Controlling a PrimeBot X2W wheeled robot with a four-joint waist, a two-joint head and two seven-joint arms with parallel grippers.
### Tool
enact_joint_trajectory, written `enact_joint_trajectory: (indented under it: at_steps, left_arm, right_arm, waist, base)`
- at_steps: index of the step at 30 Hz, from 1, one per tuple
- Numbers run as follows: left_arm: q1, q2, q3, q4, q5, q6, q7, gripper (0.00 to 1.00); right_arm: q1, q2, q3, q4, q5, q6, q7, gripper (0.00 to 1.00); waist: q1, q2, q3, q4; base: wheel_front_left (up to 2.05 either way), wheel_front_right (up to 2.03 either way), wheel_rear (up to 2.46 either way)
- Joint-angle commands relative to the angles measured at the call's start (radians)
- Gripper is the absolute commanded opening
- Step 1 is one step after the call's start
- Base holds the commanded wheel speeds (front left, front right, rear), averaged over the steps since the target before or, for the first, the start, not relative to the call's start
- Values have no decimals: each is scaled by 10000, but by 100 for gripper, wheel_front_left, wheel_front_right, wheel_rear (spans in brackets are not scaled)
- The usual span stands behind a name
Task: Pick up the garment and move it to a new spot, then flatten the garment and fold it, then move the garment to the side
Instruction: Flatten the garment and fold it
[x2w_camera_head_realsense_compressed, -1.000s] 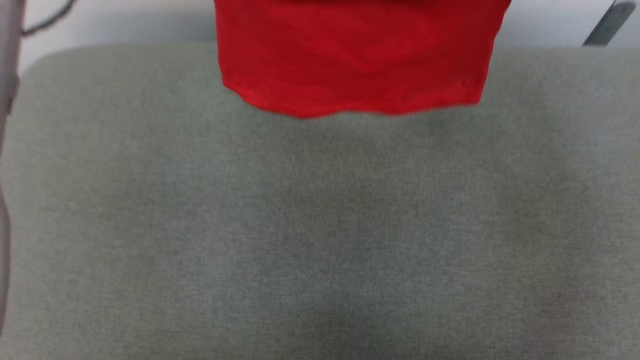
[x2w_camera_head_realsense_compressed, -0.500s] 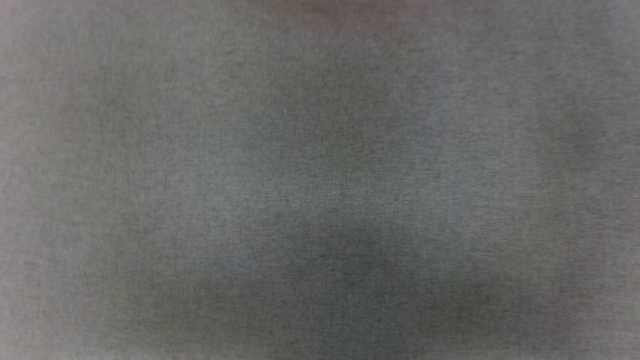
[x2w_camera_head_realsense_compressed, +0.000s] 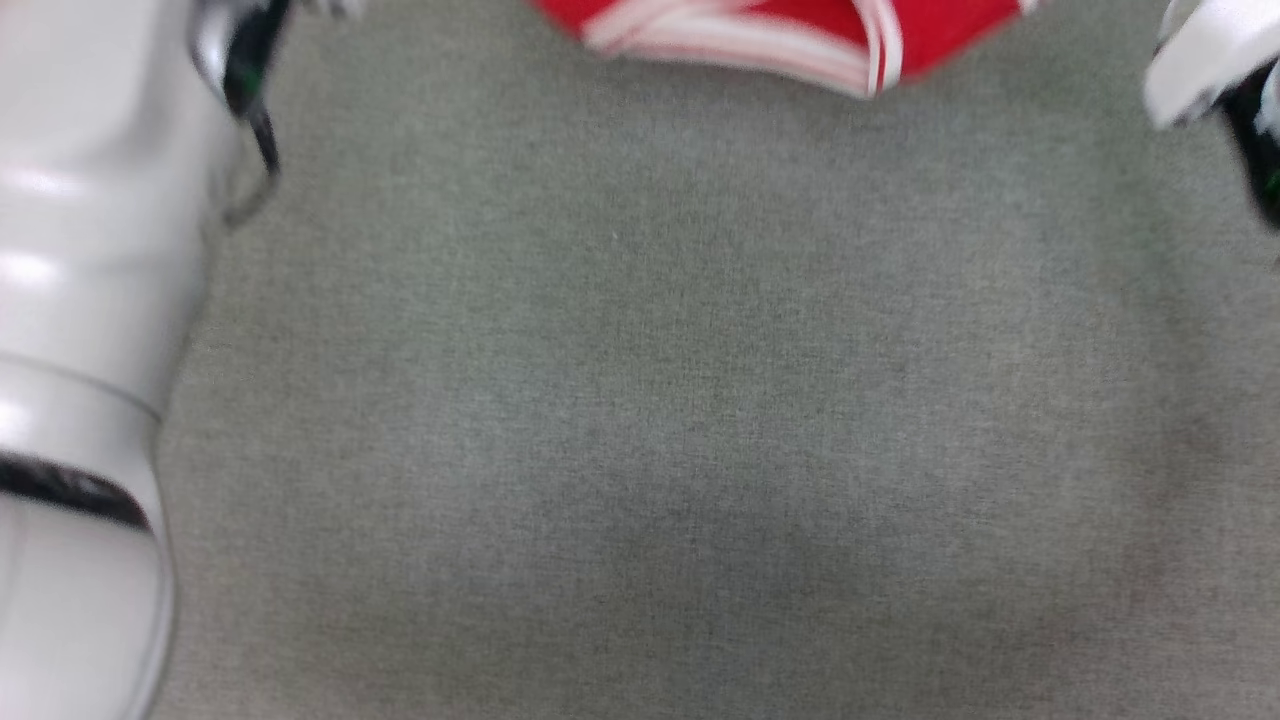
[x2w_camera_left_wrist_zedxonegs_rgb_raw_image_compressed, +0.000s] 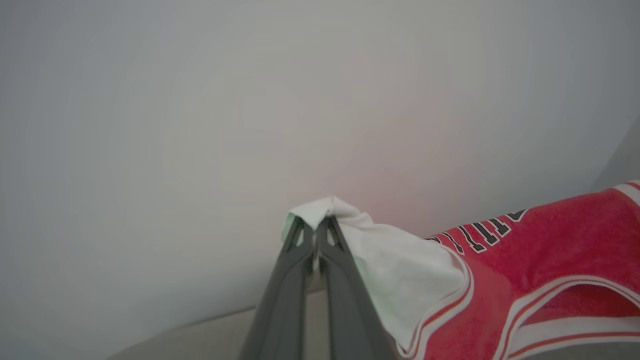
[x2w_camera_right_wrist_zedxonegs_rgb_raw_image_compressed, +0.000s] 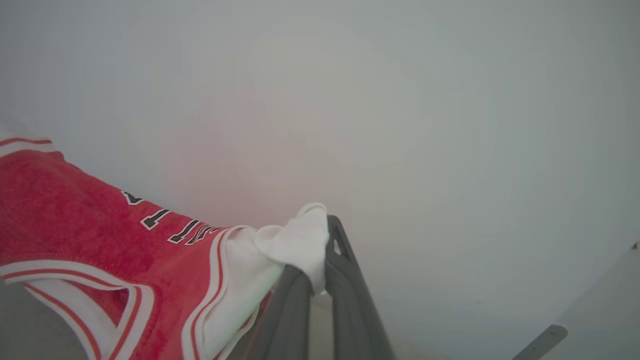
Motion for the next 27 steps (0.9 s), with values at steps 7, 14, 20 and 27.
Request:
enact_joint_trajectory:
  at_steps: [7, 14, 20, 27]
  left_arm:
    - [2722, 739, -1125, -1049, -1185, -16, 1797, 0]
    - [5080, 1863, -1833, -2497, -2023, -17, 2882, 0]
    - [6693, 2679, -1796, -3824, -2821, 108, 3612, 0]
    - [9053, 4120, -1472, -7052, -3928, 1287, 4377, 0]
  right_arm:
    - [2239, -861, 1441, -963, 2431, -15, 1774, 0]
    - [4638, -2074, 2103, -2534, 4358, -15, 3472, 0]
    - [6084, -2826, 2165, -3430, 5294, -15, 4397, 0]
    - [7871, -3718, 2235, -4840, 6234, -15, 5700, 0]
  waist:
    - [0, 0, -1565, -126]
    - [0, 0, -2489, -199]
    - [0, 0, -2908, -213]
    - [0, 0, -3126, -153]
  base:
    - [0, 0, 0]
    - [0, 0, 0]
    - [0, 0, 0]
    - [0, 0, 0]
